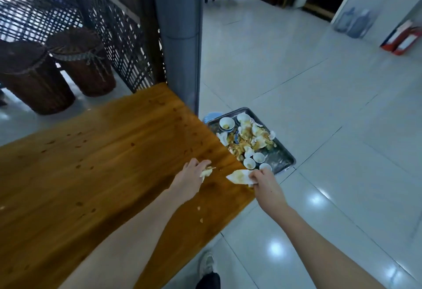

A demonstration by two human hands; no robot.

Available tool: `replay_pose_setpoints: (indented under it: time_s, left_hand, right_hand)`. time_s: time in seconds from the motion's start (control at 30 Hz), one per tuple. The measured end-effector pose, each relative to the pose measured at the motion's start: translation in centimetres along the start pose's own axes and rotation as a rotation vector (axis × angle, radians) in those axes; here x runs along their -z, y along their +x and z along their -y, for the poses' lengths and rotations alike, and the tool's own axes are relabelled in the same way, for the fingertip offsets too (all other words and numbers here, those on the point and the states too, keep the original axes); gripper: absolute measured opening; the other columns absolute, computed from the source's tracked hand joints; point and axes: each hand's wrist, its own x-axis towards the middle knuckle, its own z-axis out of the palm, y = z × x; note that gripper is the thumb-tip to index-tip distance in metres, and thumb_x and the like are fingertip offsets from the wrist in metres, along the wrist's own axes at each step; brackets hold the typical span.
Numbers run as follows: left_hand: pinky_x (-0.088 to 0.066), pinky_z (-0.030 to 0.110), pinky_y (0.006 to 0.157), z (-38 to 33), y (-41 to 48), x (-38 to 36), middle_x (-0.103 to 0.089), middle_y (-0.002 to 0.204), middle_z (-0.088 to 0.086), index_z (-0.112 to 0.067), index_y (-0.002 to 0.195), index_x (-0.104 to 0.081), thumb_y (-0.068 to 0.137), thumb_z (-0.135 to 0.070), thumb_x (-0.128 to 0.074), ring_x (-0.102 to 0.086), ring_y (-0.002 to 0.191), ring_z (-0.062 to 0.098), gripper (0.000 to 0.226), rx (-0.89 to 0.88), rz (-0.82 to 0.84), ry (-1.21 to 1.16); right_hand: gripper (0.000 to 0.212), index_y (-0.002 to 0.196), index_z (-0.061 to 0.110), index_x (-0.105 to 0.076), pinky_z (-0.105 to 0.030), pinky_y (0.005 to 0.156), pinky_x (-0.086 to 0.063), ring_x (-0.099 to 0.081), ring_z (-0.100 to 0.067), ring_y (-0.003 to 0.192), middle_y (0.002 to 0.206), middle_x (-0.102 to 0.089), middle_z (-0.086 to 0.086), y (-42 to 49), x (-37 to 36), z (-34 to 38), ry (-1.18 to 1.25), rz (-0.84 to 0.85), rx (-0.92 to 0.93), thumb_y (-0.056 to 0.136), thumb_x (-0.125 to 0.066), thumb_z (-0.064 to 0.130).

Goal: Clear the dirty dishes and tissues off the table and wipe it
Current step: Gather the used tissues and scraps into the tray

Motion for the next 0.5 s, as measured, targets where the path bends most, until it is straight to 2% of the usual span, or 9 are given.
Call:
replay_pose_setpoints:
  time_s: [0.07, 0.17, 0.23, 0.37, 0.5]
  left_hand:
    - [-0.047, 0.034, 0.099, -1.1, 3.1, 0.1, -0.033, 0.146, 0.005, -0.034, 0.151, -0.018, 0.101, -0.016, -0.044, -0.041, 0.129, 0.023, 0.058, -0.018, 0.002, 0.009]
    - [-0.047, 0.021, 0.078, -2.4, 7.1, -0.1, -0.040, 0.135, 0.004, -0.035, 0.151, -0.016, 0.100, -0.013, -0.046, -0.046, 0.108, 0.015, 0.063, -0.051, -0.014, 0.038]
    - [-0.043, 0.019, 0.073, -3.3, 8.8, -0.5, -0.041, 0.130, 0.003, -0.034, 0.151, -0.016, 0.100, -0.013, -0.046, -0.042, 0.099, 0.011, 0.063, -0.059, 0.011, 0.040]
    - [-0.042, 0.020, 0.071, -3.9, 12.1, -1.4, -0.042, 0.123, 0.002, -0.033, 0.151, -0.017, 0.100, -0.012, -0.045, -0.038, 0.094, 0.011, 0.062, -0.092, 0.036, 0.053]
    - [-0.048, 0.025, 0.081, -4.7, 15.4, -1.8, -0.042, 0.120, 0.000, -0.033, 0.150, -0.021, 0.099, -0.011, -0.045, -0.041, 0.098, 0.012, 0.061, -0.091, 0.040, 0.007]
  right_hand:
    - [0.020, 0.107, 0.014, -0.056, -0.030, 0.075, -0.044, -0.048, -0.020, 0.099, 0.106, -0.043, 0.001, 2.2, 1.3, -1.6, 0.014, -0.027, -0.026, 0.093, -0.046, 0.003]
    - [0.025, 0.110, 0.015, -0.053, -0.030, 0.073, -0.043, -0.046, -0.019, 0.099, 0.106, -0.041, 0.001, 4.7, 2.7, -3.8, 0.008, -0.042, -0.078, 0.091, -0.048, 0.001]
    - [0.026, 0.113, 0.015, -0.053, -0.032, 0.075, -0.046, -0.046, -0.020, 0.101, 0.110, -0.044, -0.003, 5.8, 3.1, -5.0, 0.005, -0.011, -0.099, 0.091, -0.048, 0.002]
    - [0.027, 0.115, 0.011, -0.054, -0.032, 0.080, -0.046, -0.046, -0.020, 0.103, 0.113, -0.045, -0.005, 8.3, 3.6, -7.3, 0.035, 0.014, -0.112, 0.091, -0.047, 0.002]
    - [0.025, 0.114, 0.011, -0.053, -0.034, 0.078, -0.047, -0.048, -0.021, 0.100, 0.114, -0.045, -0.006, 11.6, 3.8, -9.2, 0.021, 0.050, -0.123, 0.092, -0.046, 0.004]
